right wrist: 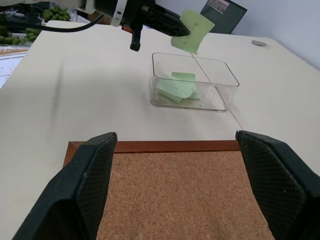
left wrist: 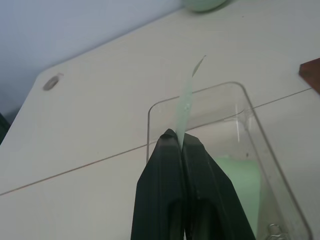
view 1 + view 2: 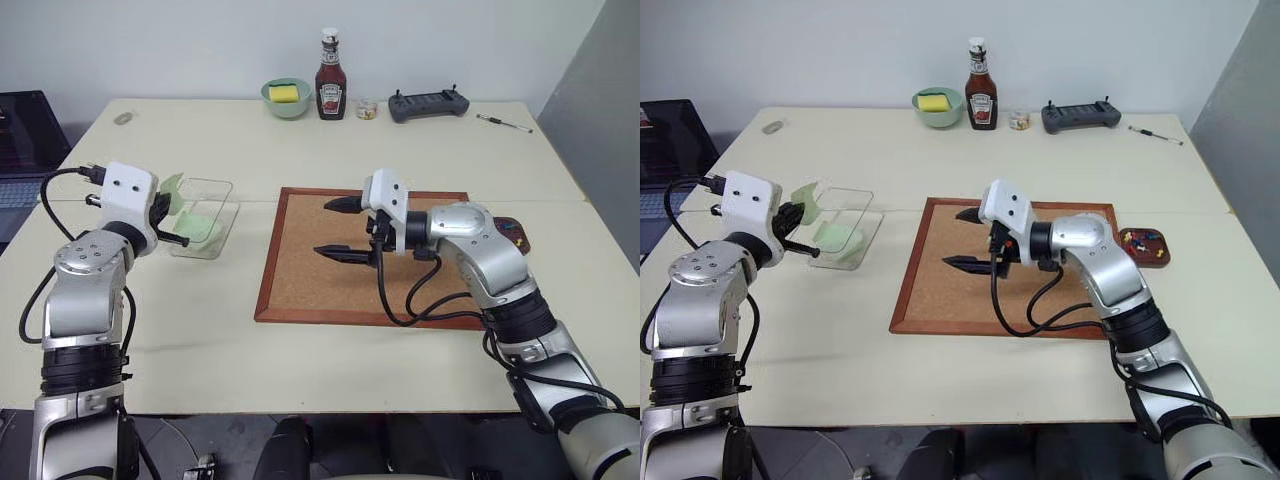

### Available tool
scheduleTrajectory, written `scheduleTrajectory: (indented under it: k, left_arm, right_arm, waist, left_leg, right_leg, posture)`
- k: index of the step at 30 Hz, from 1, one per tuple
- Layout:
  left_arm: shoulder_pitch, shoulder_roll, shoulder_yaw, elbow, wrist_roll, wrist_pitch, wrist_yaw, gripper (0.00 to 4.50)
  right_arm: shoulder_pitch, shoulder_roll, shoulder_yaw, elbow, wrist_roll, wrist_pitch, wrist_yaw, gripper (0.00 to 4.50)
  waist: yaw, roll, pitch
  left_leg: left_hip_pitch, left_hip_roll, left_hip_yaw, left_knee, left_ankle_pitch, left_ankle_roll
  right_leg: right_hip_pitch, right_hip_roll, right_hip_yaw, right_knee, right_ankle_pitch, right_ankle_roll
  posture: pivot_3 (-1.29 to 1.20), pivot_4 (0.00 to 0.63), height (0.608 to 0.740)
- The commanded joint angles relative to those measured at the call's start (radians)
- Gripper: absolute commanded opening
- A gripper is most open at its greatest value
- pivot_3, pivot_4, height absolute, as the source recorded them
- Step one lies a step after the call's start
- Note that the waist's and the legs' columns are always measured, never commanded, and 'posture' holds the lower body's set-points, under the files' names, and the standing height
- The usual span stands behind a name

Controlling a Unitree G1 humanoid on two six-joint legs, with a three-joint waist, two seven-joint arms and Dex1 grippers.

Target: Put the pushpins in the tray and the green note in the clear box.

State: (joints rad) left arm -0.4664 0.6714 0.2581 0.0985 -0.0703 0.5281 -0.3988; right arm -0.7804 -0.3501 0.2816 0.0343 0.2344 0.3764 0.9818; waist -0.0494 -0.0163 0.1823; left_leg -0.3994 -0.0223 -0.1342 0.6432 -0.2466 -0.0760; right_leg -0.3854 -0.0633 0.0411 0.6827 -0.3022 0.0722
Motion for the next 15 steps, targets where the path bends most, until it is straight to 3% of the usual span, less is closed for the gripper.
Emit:
scheduleTrajectory:
  k: [1,15]
  left_arm:
    - [-0.044,0.011,-0.005,0.029,0.008,-0.036,0.014,0.74]
    - [-0.082,-0.019,0.029,0.026,-0.065,0.011,0.013,3.57]
  right_arm:
    - [-0.028,0.010,0.001,-0.039,-0.004,-0.012,0.001,4.08]
    - [-0.013,0.006,-0.007,-0.060,-0.011,0.000,-0.011,4.08]
  waist:
    - [-0.001,0.000,0.000]
    - [-0.008,0.000,0.000]
  left_leg:
    - [0.000,0.000,0.000,0.000,0.000,0.000]
    - [0.000,0.000,0.000,0.000,0.000,0.000]
  right_leg:
    - [0.000,0.000,0.000,0.000,0.000,0.000]
    - [-0.002,0.000,0.000,0.002,0.000,0.000]
  posture:
    - [0.00,0.150,0.740]
    - [0.00,0.150,0.740]
